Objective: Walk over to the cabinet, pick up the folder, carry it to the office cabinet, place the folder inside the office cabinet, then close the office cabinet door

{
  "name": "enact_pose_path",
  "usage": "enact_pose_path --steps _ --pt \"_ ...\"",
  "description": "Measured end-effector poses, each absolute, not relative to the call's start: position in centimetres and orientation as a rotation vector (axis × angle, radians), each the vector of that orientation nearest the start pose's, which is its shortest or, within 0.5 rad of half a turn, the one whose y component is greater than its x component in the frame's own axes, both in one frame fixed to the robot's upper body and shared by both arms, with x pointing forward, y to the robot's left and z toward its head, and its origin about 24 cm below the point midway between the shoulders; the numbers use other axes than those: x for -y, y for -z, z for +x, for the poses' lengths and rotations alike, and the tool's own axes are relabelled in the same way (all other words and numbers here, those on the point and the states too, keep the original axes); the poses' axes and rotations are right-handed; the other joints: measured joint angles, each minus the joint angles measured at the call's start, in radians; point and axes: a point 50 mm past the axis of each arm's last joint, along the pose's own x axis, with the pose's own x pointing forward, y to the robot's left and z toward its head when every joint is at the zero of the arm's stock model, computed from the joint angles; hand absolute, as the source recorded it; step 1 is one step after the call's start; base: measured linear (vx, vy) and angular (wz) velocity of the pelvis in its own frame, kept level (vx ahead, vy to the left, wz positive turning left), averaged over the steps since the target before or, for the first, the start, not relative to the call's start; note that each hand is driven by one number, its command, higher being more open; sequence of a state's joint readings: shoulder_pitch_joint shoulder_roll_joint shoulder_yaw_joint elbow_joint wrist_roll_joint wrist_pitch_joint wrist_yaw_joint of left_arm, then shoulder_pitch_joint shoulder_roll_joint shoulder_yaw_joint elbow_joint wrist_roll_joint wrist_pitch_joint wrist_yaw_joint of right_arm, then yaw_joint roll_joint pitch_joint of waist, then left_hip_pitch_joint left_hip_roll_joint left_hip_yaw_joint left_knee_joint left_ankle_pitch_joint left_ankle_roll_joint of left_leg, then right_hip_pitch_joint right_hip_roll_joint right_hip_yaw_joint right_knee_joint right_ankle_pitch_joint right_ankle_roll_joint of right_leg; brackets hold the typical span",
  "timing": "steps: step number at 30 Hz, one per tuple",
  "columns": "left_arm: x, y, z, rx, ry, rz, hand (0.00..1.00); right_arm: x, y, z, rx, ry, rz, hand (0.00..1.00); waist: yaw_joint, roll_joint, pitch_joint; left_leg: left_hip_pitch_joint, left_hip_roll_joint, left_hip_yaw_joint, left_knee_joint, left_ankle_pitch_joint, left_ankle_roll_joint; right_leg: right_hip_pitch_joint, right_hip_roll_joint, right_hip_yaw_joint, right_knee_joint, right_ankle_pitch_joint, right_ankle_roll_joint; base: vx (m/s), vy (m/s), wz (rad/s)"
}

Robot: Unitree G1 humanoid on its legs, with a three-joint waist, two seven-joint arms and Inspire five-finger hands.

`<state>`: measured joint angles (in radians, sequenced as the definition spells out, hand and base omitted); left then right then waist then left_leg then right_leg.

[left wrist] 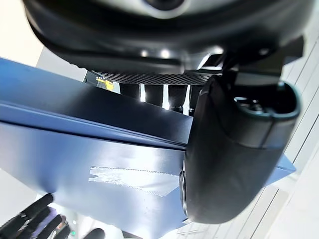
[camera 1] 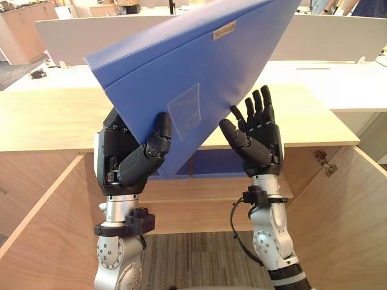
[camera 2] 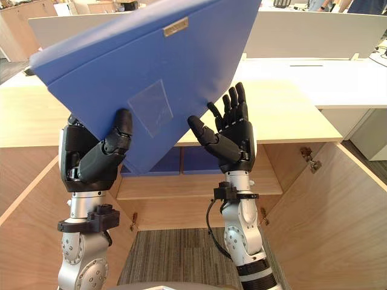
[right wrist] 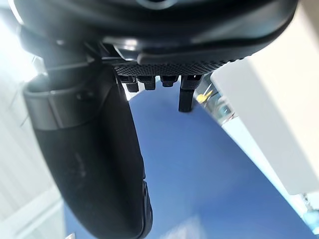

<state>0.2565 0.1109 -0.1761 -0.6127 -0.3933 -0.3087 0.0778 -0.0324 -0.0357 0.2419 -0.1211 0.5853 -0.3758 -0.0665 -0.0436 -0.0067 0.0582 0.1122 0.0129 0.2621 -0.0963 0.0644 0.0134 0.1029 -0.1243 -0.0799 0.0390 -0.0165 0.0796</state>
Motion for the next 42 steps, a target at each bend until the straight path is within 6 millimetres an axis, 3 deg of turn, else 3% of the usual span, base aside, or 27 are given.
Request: enact_pose_path --steps 5,11,26,36,41,42 --pt "-14.4 -15.3 17.7 0.633 0.06 -0.305 0.0 11.3 -8.9 24.9 0.332 -0.065 0.591 1.0 -0.001 0.005 -0.002 -0.002 -0.004 0.001 0.0 0.006 -0.003 -0.007 0.001 -0.001 -0.002 -0.004 -0.007 -0.02 0.004 0.0" --pt "-13.7 -16.3 17.6 0.682 0.097 -0.34 0.0 10.1 -6.5 25.0 0.188 -0.084 0.635 1.0 0.001 0.004 -0.003 -0.008 -0.004 0.002 0.0 0.014 0.0 -0.011 0.001 0.0 -0.01 0.0 -0.001 0.0 0.0 0.0" --pt "-13.7 -15.7 17.9 0.655 0.108 -0.371 0.0 8.8 -4.9 24.7 0.095 -0.21 0.828 1.0 0.005 -0.007 -0.042 -0.019 -0.004 0.002 0.0 0.016 -0.001 -0.021 0.001 0.0 -0.016 0.0 -0.001 0.0 0.0 0.0" --pt "-13.9 -14.3 18.6 0.596 0.081 -0.508 0.0 8.9 -5.4 25.0 0.117 -0.222 0.861 1.0 0.026 -0.017 -0.051 -0.031 -0.002 -0.005 0.0 0.02 -0.002 -0.026 0.004 -0.006 -0.016 0.002 0.001 0.0 0.0 0.01" --pt "-14.5 -12.6 18.7 0.526 0.041 -0.568 0.0 8.0 -8.2 25.8 0.217 -0.282 0.899 1.0 0.031 -0.019 -0.051 -0.034 -0.001 -0.011 0.0 0.021 -0.003 -0.026 0.005 -0.01 -0.016 0.002 0.001 0.0 0.002 0.02" --pt "-14.6 -12.4 18.7 0.516 0.033 -0.597 0.0 7.9 -8.9 26.0 0.249 -0.286 0.911 0.0 0.031 -0.019 -0.051 -0.034 -0.001 -0.011 0.0 0.021 -0.003 -0.026 0.004 -0.01 -0.016 0.002 0.001 0.0 0.0 0.0"
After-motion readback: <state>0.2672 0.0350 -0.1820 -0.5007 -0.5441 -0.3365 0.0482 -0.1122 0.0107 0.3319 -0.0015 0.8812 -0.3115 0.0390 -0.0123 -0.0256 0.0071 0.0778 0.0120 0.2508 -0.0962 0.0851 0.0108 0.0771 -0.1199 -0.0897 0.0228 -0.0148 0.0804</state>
